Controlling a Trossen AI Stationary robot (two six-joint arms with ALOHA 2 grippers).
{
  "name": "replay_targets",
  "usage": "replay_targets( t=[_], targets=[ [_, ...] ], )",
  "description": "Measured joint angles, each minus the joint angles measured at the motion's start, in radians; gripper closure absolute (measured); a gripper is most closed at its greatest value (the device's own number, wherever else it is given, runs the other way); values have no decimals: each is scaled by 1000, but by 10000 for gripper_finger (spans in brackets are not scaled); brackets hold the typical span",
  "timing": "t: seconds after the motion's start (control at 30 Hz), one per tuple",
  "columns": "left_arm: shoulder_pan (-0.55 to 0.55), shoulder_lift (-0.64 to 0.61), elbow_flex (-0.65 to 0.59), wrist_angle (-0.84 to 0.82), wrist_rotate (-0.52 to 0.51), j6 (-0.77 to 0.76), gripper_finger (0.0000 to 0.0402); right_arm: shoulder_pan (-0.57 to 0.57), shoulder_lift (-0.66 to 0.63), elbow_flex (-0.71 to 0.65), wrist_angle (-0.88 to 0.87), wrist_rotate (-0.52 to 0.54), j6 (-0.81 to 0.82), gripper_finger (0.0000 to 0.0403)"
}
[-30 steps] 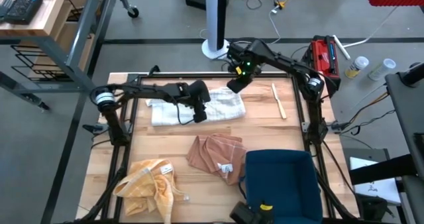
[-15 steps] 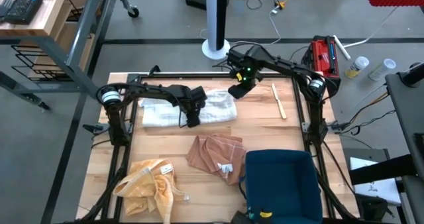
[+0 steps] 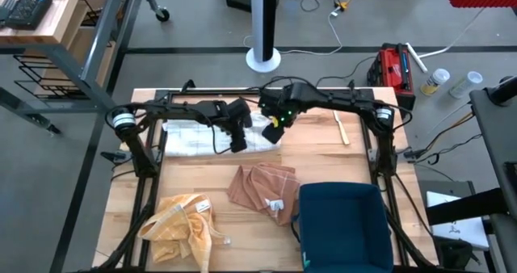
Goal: Fold towel
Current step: Fold the white towel
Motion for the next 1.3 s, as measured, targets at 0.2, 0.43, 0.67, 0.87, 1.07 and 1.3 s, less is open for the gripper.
replay_targets(
  t=[0.2,0.43,0.67,0.87,1.07,1.3],
  targets=[
    [-3,96,-1,138,-32,-18,326,27,5,-5,51,97,117,211],
    [-3,186,7,82,-38,-83,326,36,31,-49,62,213,367,211],
    [-2,162,-24,71,-25,-54,326,46,43,-104,134,193,464,212],
    [-3,87,-72,23,-15,-26,326,48,43,-149,192,146,463,212],
    [4,-12,-150,33,-18,-23,326,47,43,-166,195,124,437,213],
    [14,-148,-261,129,-33,-39,326,25,41,-167,249,102,384,213]
  ],
)
